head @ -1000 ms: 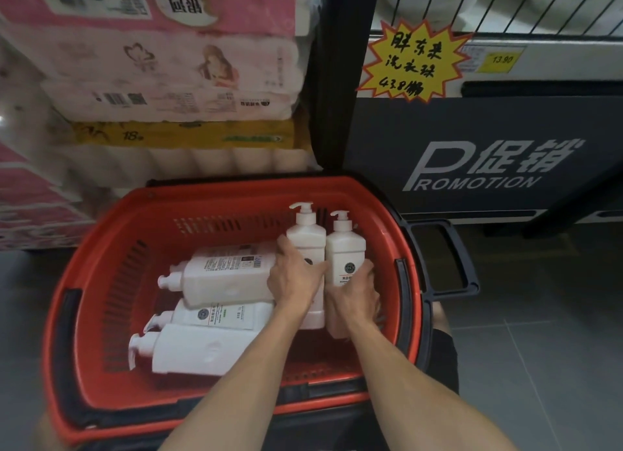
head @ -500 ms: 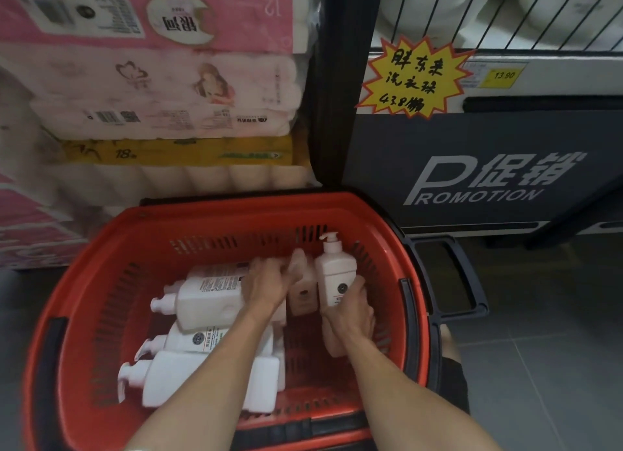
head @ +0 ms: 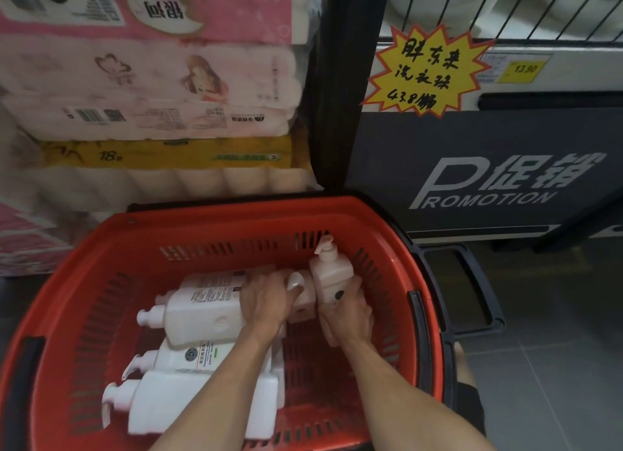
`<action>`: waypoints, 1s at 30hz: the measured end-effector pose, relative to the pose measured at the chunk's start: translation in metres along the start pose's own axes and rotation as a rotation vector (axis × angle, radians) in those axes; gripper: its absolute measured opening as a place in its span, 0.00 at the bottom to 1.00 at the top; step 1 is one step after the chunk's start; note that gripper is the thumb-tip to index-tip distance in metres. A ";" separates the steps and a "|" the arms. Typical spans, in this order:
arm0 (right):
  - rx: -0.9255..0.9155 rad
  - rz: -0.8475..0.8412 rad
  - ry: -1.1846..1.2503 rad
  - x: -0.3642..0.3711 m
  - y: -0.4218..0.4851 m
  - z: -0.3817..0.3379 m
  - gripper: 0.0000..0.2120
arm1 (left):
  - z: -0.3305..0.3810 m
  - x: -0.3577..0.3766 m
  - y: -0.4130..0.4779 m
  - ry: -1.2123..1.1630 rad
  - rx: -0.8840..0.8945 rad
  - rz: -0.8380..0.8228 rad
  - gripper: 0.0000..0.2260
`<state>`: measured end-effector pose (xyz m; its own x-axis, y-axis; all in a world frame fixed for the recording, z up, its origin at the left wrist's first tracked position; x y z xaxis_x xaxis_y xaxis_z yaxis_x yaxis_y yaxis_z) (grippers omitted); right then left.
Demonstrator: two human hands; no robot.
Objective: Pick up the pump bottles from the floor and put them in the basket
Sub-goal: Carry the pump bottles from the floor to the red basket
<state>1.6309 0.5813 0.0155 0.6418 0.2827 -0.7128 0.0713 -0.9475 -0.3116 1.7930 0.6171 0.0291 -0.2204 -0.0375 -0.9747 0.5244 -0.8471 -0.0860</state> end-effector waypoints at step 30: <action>0.036 -0.090 0.209 -0.011 0.014 0.000 0.14 | -0.011 -0.013 0.002 -0.066 0.168 -0.193 0.18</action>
<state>1.6248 0.5648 0.0192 0.7786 0.3254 -0.5366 0.1103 -0.9127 -0.3934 1.8062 0.6219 0.0390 -0.3596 0.1034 -0.9274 0.3251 -0.9177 -0.2284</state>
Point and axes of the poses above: each hand's wrist, its own y-axis towards the middle knuckle, its own x-axis out of the palm, z = x × y, the point moved 2 cm from there along y, towards the middle knuckle, and after that the axes turned 4 degrees about y, right-handed, at the moved point
